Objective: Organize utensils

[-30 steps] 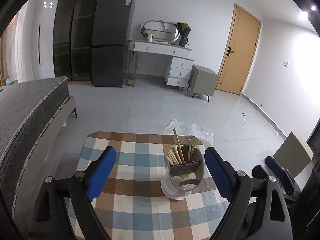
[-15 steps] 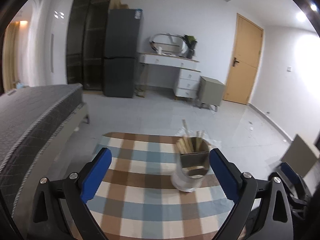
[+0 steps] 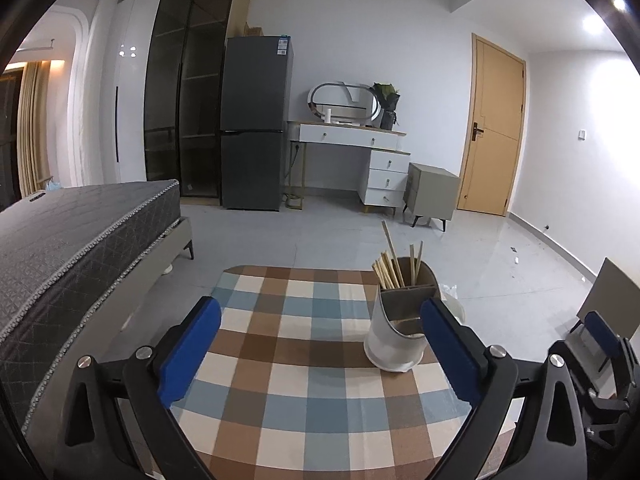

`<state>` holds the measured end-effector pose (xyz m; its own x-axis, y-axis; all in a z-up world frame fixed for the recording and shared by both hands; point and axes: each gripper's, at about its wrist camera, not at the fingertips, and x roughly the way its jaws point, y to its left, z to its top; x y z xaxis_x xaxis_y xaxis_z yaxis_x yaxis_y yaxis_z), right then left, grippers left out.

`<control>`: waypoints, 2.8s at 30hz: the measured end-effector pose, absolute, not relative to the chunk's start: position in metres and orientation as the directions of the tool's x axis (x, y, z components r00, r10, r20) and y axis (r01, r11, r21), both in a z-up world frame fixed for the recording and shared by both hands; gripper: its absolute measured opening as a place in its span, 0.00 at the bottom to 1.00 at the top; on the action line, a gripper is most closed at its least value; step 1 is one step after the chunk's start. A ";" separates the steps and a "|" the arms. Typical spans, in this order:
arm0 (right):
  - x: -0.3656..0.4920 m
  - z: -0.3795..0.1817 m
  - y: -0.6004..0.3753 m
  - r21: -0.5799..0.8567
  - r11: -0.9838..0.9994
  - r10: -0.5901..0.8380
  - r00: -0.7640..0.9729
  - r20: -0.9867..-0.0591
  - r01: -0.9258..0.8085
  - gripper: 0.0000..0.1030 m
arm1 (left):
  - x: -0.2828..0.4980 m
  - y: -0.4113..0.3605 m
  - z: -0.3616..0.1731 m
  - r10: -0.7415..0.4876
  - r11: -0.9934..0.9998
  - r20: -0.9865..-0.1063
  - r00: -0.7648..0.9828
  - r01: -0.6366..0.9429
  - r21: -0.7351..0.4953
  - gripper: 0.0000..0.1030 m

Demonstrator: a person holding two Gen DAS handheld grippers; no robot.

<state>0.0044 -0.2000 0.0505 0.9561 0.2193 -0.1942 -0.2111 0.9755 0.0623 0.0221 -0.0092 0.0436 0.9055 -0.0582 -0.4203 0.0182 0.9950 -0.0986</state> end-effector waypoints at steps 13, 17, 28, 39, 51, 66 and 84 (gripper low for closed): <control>-0.004 0.039 -0.197 0.047 0.976 0.216 0.948 -0.233 -0.210 1.00 | 0.019 -0.009 0.023 -0.069 0.995 -0.435 0.898 0.031 -0.094 0.95; -0.004 0.038 -0.193 0.030 0.975 0.220 0.946 -0.240 -0.219 1.00 | 0.019 -0.011 0.021 -0.079 0.995 -0.455 0.887 0.041 -0.092 0.95; -0.006 0.038 -0.195 0.030 0.977 0.210 0.945 -0.250 -0.209 1.00 | 0.014 -0.007 0.023 -0.092 0.994 -0.462 0.882 0.052 -0.099 0.95; -0.004 0.037 -0.194 0.029 0.979 0.204 0.944 -0.259 -0.203 1.00 | 0.012 -0.007 0.026 -0.079 0.996 -0.451 0.889 0.049 -0.078 0.95; -0.005 0.037 -0.193 0.029 0.979 0.203 0.944 -0.262 -0.202 1.00 | 0.012 -0.007 0.026 -0.095 0.994 -0.454 0.886 0.057 -0.095 0.95; -0.006 0.037 -0.192 0.030 0.979 0.204 0.943 -0.265 -0.203 1.00 | 0.012 -0.006 0.027 -0.078 0.995 -0.450 0.890 0.039 -0.096 0.95; -0.007 0.037 -0.192 0.028 0.978 0.206 0.942 -0.266 -0.206 1.00 | 0.010 -0.005 0.028 -0.073 0.995 -0.436 0.897 0.033 -0.098 0.95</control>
<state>-0.0068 -0.1920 0.0370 0.9417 0.2056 -0.2665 -0.2055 0.9782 0.0284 0.0103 -0.0050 0.0282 0.8969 -0.0729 -0.4361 0.0332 0.9946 -0.0980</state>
